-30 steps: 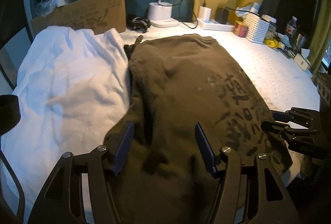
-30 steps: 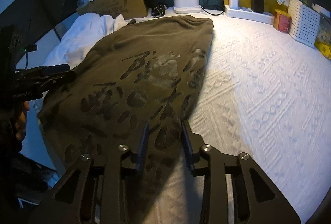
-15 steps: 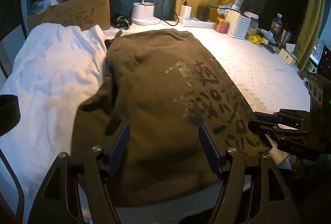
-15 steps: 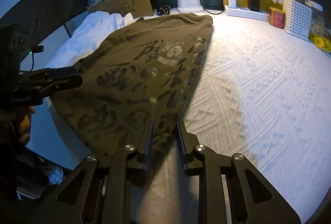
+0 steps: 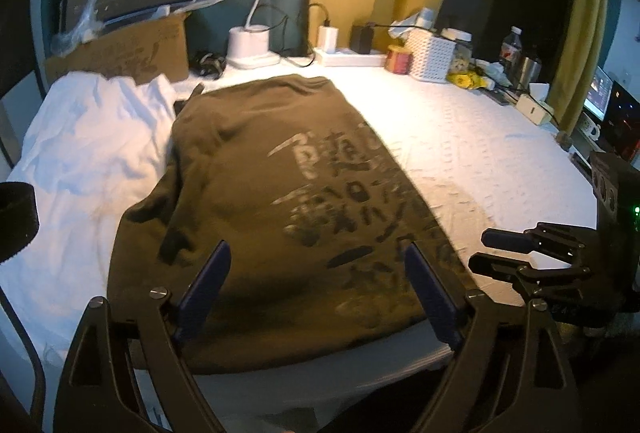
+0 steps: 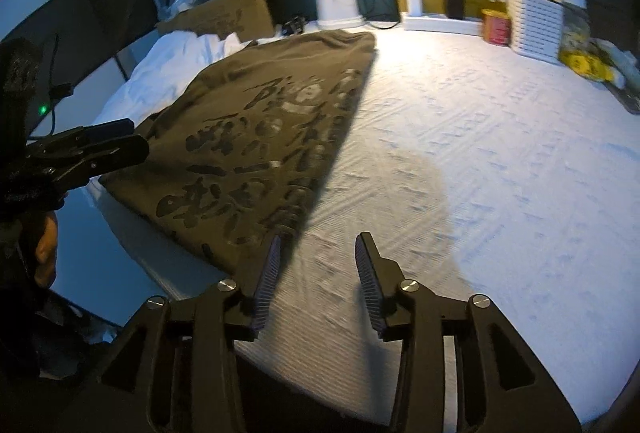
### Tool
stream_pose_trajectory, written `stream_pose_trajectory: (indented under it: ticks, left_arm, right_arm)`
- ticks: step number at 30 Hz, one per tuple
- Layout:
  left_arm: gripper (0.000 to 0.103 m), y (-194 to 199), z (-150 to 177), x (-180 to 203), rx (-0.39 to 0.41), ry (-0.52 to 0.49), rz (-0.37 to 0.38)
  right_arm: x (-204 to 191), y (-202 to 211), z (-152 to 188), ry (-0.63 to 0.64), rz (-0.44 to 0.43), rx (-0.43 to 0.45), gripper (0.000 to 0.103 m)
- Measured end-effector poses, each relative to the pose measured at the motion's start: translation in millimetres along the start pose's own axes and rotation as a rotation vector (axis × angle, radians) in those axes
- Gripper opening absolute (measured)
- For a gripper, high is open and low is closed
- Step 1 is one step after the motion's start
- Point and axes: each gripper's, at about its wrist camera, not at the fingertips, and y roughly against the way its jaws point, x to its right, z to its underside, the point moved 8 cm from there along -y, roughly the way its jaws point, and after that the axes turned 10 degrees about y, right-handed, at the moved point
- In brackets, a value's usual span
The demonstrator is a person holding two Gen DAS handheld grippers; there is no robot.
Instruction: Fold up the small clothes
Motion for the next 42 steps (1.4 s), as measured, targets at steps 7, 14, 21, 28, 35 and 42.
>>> stream_pose_trajectory:
  ticks: [7,14,21,28,35,42]
  left_arm:
    - [0.094,5,-11,29,0.047,-0.044,0.028]
    - [0.100,8,-21,60,0.084,-0.071,0.066]
    - [0.101,9,-37,90,0.135,-0.105,0.108]
    - [0.101,12,-53,111,0.176,-0.121,0.115]
    - [0.101,20,-67,126,0.214,-0.134,0.141]
    - [0.101,37,-88,131,0.298,-0.143,0.153]
  right_arm:
    - [28,24,4,-0.058,0.050,0.038,0.070]
    - [58,43,3,-0.109,0.098,0.074,0.070]
    - [88,65,-4,-0.135,0.161,0.109,0.070]
    - [114,89,-11,-0.141,0.226,0.149,0.070]
    - [138,116,-24,-0.131,0.297,0.186,0.070]
    - [152,149,-47,-0.120,0.356,0.247,0.070]
